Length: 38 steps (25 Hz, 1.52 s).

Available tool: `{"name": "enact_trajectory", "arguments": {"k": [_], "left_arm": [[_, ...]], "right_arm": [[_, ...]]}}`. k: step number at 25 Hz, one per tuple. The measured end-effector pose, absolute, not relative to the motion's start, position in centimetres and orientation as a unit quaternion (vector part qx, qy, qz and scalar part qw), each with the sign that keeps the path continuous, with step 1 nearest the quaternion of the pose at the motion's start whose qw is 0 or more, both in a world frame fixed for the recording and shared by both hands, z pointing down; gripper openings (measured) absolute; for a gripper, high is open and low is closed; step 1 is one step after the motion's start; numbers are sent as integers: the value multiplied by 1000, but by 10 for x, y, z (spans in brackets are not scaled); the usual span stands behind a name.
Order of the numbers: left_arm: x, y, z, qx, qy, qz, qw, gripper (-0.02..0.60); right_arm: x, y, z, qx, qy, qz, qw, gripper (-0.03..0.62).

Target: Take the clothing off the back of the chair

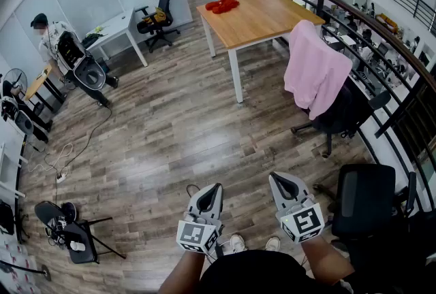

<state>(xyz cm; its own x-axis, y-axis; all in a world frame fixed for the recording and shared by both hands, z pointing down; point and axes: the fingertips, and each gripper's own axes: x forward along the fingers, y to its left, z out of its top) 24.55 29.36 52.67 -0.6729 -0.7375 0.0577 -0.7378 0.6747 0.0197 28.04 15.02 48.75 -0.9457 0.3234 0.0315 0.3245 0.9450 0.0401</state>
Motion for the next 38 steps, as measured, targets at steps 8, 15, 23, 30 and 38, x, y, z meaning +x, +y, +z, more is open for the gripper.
{"name": "enact_trajectory", "arguments": {"k": [8,15,23,30,38], "left_arm": [[279,287,514,394,-919,-2,31,17],[271,293,514,389,-921,7,28,17],[251,324,505,393,-919,1,22,17],[233,359,502,409,-913,-3,8,17],[213,381,510,416,-909,-10,13,17]], "right_arm": [[312,145,485,-172,-985,-24,16,2],[307,143,490,-166,-986,7,14,3],[295,161,478,-154,-988,6,13,3],[282,196,477,-150,-989,-4,16,3],[265,215,483,-138,-990,-11,25,3]]}}
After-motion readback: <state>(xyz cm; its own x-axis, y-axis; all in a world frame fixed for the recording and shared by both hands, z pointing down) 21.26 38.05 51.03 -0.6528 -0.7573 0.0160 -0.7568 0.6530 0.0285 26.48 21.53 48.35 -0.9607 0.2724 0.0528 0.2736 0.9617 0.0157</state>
